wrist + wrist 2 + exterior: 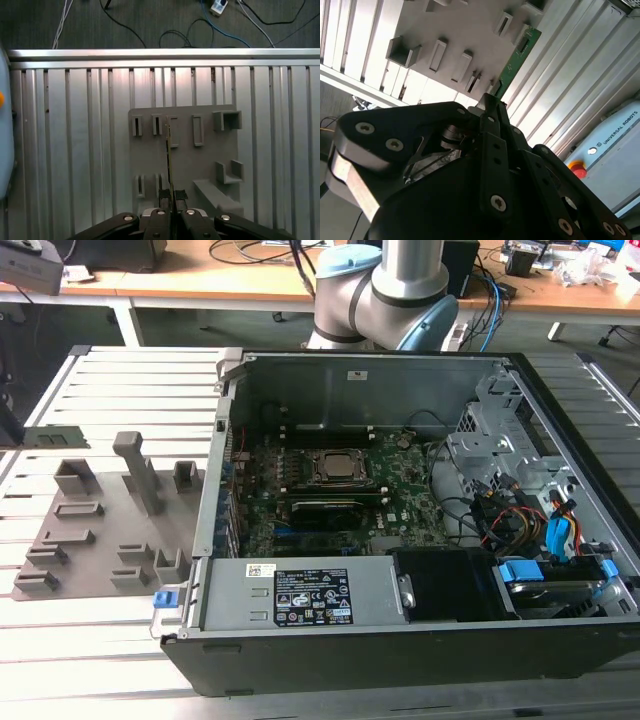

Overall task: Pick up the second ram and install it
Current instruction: 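Pick up the second ram and move it above second insertion slot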

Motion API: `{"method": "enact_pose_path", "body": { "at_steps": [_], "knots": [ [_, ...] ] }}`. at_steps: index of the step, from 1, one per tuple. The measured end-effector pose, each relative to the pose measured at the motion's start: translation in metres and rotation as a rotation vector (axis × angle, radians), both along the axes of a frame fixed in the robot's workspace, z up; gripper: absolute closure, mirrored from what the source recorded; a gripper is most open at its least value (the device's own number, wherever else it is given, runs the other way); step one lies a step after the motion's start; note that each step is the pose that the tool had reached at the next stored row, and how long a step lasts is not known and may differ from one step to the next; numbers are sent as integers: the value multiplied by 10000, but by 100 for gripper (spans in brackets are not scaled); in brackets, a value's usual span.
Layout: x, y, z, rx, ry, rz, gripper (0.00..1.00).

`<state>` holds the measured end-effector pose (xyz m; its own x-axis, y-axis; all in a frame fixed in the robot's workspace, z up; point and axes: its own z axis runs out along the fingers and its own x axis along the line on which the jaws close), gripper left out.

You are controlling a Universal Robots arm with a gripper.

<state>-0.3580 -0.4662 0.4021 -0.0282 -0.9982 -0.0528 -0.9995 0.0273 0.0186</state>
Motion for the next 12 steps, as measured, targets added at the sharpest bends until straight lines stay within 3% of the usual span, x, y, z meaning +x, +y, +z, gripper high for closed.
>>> {"method": "enact_pose_path", "body": {
  "at_steps": [8,12],
  "knots": [
    [1,0,171,6,-2,1,86],
    [8,-1,175,3,3,2,86]
  ]
}}
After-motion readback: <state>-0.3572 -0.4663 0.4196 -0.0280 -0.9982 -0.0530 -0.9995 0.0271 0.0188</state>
